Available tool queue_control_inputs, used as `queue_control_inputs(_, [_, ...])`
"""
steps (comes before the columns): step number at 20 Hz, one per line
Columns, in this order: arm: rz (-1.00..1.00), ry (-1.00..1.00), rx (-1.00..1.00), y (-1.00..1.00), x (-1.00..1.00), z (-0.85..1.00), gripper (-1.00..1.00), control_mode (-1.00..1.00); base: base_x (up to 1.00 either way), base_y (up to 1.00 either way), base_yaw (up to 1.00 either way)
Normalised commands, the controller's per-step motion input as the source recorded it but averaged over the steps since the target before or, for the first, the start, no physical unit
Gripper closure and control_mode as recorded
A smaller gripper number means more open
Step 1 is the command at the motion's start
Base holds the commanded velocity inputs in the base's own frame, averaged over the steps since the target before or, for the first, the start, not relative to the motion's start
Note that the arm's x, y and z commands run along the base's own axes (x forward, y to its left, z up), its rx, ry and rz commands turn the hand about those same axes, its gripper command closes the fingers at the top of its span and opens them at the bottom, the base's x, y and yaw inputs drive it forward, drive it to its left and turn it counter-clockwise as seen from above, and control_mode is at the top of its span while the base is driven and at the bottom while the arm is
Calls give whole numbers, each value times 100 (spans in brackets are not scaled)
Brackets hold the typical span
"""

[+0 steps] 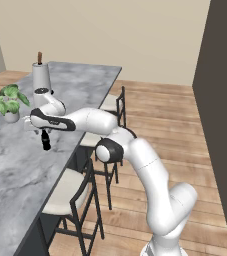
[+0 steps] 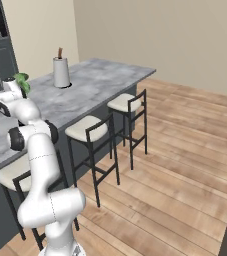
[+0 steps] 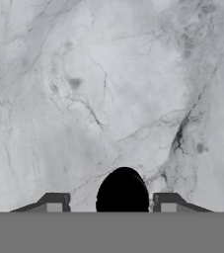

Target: Place the large bottle from the dining counter next to the other large bottle outside the sink, and place the small bottle from the dining counter next to the other small bottle inside the sink.

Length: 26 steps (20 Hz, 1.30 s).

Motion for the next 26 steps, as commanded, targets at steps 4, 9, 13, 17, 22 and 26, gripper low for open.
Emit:
queue_control_inputs(4, [0,0,0,0,0,0,100,-100,0,0,0])
queue_control_inputs(9, [0,0,0,0,0,0,100,-100,0,0,0])
queue_control_inputs(13, [0,0,0,0,0,2,100,-100,0,0,0])
queue_control_inputs(17, [0,-2,3,-2,-35,36,100,-100,0,0,0])
queue_control_inputs(22, [0,0,6,-15,-50,56,100,-100,0,0,0])
queue_control_inputs(26, [0,0,6,-42,-75,46,100,-100,0,0,0])
